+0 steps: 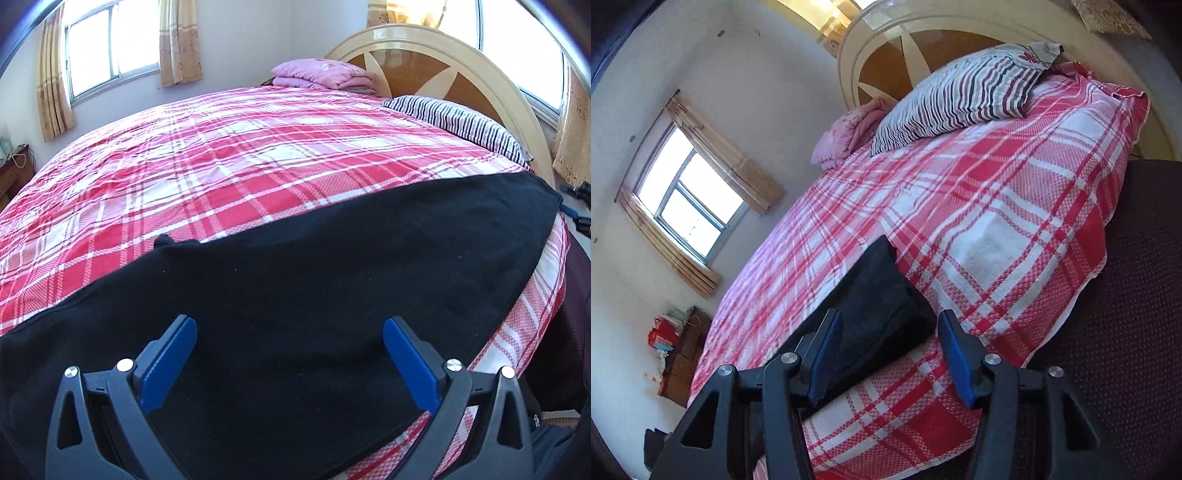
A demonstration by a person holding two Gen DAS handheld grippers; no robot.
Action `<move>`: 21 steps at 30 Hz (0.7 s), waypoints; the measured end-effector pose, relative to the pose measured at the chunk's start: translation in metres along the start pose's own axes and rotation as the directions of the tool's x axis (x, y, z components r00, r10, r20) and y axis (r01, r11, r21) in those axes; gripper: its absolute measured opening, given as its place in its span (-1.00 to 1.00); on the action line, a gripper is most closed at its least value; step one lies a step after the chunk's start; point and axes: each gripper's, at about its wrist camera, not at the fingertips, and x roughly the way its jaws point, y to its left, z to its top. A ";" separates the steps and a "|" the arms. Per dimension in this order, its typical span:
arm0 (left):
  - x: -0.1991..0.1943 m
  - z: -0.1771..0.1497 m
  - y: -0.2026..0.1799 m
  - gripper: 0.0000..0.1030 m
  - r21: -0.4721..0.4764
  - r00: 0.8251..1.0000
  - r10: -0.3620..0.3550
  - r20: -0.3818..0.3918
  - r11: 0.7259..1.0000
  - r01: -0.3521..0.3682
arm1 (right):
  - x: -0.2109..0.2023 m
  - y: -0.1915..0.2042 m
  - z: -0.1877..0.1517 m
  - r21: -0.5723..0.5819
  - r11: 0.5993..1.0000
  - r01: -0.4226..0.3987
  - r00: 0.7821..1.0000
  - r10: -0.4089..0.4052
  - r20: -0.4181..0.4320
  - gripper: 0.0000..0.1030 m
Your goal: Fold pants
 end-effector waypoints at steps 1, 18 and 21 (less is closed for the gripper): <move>0.000 -0.001 0.000 1.00 0.003 1.000 -0.001 0.001 1.000 0.001 | -0.002 0.003 0.001 -0.005 1.000 0.006 1.000 -0.006 -0.002 0.08; 0.003 -0.006 -0.001 1.00 0.003 1.000 -0.014 0.002 1.000 0.014 | 0.027 -0.017 0.001 0.044 0.999 -0.030 1.000 0.030 -0.003 -0.50; 0.002 -0.006 -0.002 1.00 0.001 1.000 -0.014 0.003 1.000 0.014 | 0.025 -0.022 0.000 0.070 0.995 -0.065 0.998 0.066 -0.002 -0.66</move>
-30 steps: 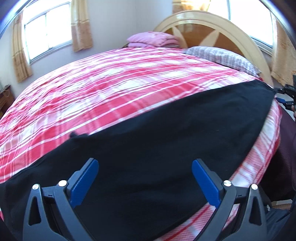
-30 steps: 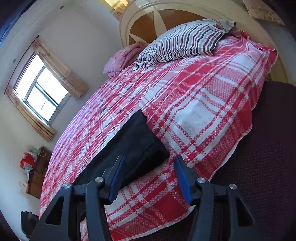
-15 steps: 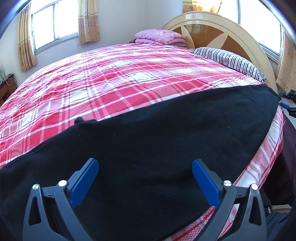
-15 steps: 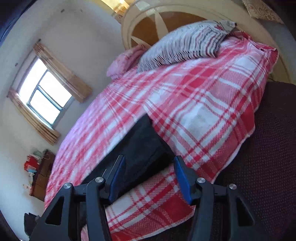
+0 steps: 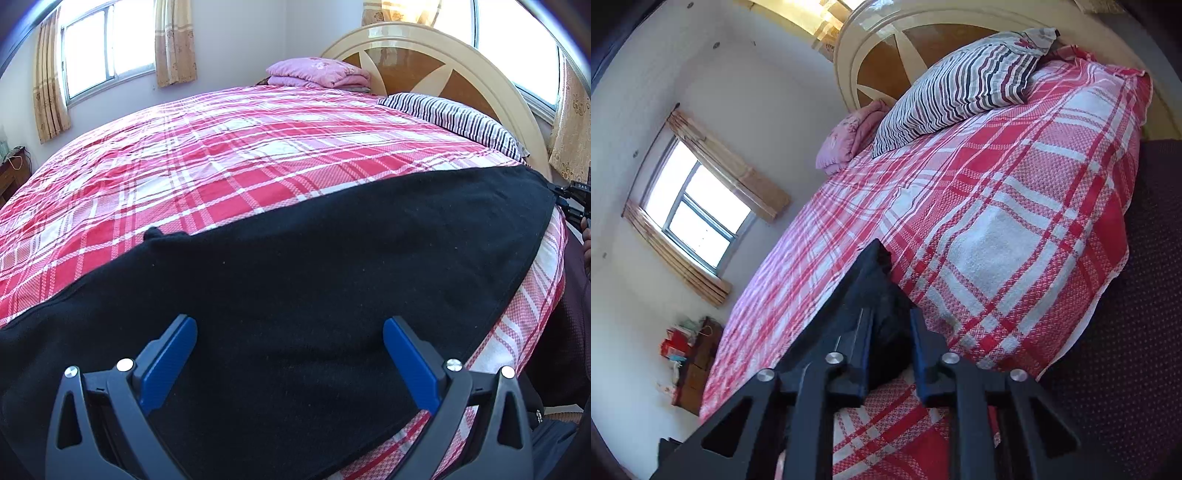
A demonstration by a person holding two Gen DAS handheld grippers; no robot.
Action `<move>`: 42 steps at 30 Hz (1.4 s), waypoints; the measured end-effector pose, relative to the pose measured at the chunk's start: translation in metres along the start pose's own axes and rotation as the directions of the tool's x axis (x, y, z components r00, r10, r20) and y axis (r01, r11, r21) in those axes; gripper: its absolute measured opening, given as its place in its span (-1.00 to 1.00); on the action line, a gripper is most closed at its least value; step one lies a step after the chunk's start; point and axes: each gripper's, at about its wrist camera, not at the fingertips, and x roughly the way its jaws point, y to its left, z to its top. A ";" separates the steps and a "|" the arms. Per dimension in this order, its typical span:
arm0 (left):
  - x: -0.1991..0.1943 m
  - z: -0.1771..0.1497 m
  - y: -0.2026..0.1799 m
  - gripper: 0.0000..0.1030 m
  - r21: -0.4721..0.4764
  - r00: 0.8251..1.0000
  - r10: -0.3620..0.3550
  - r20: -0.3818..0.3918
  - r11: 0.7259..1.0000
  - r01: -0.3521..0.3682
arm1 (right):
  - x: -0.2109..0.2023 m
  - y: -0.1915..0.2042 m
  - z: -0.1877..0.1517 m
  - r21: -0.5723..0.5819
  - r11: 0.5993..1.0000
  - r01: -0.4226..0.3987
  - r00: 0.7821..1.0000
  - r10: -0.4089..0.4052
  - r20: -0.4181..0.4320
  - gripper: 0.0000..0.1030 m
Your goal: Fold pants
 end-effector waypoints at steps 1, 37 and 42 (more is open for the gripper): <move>0.000 0.000 -0.001 1.00 -0.002 1.000 0.000 0.000 1.000 0.000 | -0.001 0.002 -0.001 -0.006 1.000 0.003 1.000 -0.003 0.002 -0.67; -0.013 -0.009 0.036 1.00 0.003 0.998 0.019 -0.053 1.000 -0.019 | 0.046 0.288 -0.130 -0.593 0.728 -0.344 0.937 0.225 -0.267 -0.72; -0.015 -0.008 0.038 1.00 -0.007 0.999 0.017 -0.049 1.000 -0.017 | 0.063 0.303 -0.164 -0.607 0.693 -0.388 0.916 0.216 -0.338 -0.72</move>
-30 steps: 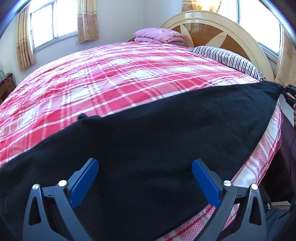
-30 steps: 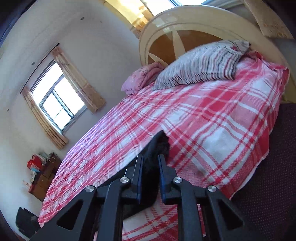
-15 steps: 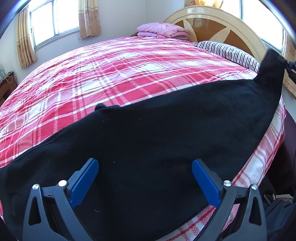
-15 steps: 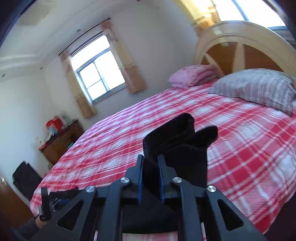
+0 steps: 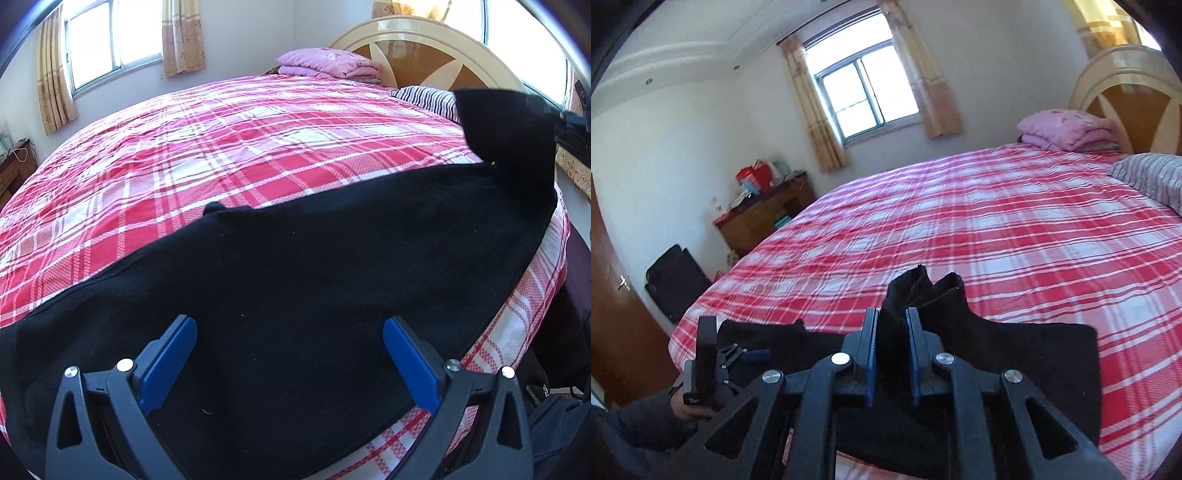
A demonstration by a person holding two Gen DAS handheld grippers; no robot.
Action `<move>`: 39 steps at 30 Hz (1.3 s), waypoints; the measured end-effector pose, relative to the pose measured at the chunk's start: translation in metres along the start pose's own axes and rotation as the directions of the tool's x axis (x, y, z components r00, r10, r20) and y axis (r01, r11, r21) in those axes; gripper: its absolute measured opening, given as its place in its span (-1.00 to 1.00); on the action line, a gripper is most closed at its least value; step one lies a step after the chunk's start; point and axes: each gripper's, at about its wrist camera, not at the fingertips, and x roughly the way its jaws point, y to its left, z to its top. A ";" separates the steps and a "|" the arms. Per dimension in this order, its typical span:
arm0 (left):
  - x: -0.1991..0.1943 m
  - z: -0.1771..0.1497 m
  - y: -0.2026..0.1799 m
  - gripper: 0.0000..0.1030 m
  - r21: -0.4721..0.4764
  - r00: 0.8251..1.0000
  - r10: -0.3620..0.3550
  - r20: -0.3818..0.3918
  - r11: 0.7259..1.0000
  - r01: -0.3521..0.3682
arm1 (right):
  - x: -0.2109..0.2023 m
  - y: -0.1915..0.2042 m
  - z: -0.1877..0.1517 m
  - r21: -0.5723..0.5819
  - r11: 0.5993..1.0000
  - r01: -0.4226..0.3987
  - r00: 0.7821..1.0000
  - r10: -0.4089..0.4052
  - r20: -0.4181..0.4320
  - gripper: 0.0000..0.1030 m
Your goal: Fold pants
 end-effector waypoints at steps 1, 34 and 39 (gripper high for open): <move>0.000 0.000 0.000 1.00 -0.002 1.000 0.000 0.000 1.000 0.000 | 0.005 0.003 -0.002 -0.008 1.000 -0.004 1.000 0.004 -0.010 -0.72; 0.028 0.052 -0.054 1.00 -0.057 0.975 -0.222 0.007 0.973 0.222 | 0.058 0.025 -0.071 -0.190 0.981 -0.032 0.952 -0.028 -0.305 -0.04; 0.026 0.049 -0.042 1.00 -0.107 0.970 -0.240 0.024 0.965 0.241 | 0.070 0.033 -0.084 -0.283 0.958 0.054 0.938 -0.146 -0.314 -0.82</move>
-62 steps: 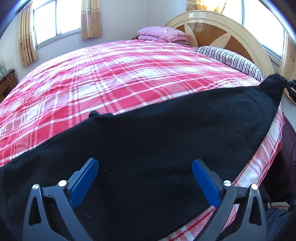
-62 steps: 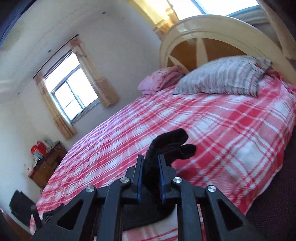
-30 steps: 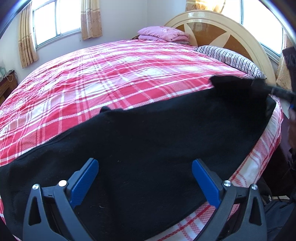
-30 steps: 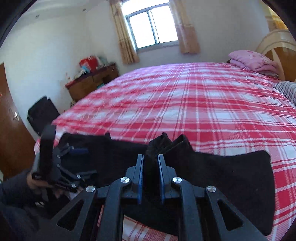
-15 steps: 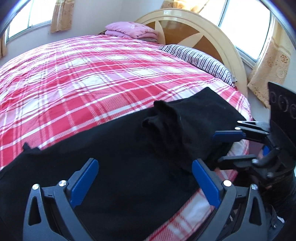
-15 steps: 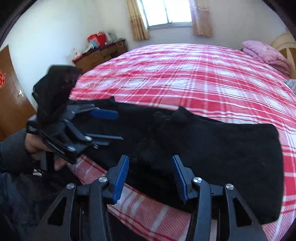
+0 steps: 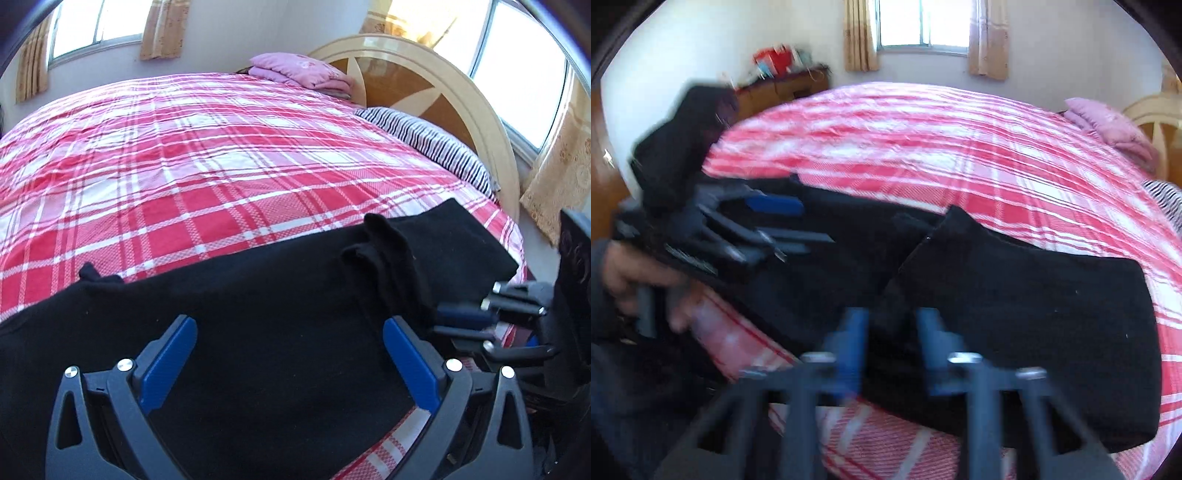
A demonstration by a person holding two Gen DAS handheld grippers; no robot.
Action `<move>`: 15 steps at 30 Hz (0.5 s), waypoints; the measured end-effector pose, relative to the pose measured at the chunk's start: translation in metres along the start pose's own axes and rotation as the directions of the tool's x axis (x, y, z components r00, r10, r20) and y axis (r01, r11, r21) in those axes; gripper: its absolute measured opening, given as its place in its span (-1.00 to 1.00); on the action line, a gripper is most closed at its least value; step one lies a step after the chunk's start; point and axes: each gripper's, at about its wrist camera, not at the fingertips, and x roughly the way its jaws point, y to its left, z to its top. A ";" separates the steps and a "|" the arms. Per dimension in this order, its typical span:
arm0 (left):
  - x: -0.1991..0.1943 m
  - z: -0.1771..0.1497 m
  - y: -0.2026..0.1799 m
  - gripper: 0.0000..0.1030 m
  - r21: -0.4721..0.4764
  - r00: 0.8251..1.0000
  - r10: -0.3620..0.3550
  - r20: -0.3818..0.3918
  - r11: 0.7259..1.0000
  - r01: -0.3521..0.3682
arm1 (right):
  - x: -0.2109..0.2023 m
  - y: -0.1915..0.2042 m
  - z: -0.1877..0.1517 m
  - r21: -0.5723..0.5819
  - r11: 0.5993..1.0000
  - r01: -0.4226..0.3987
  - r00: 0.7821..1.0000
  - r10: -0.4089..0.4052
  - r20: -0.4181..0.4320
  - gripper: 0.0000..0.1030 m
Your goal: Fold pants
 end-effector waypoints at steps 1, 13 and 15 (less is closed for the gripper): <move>-0.001 0.000 0.000 1.00 -0.004 1.000 -0.006 0.001 1.000 0.006 | -0.002 -0.001 0.000 0.005 1.000 0.001 1.000 -0.001 0.005 -0.87; 0.010 0.006 -0.021 1.00 0.022 0.997 -0.079 -0.021 0.997 0.079 | 0.000 0.008 -0.009 -0.039 0.999 -0.031 0.999 0.032 0.022 -0.88; 0.012 0.007 -0.026 1.00 0.035 0.995 -0.092 -0.024 0.995 0.093 | 0.001 -0.002 -0.009 -0.005 0.998 -0.060 0.998 0.061 0.014 -0.81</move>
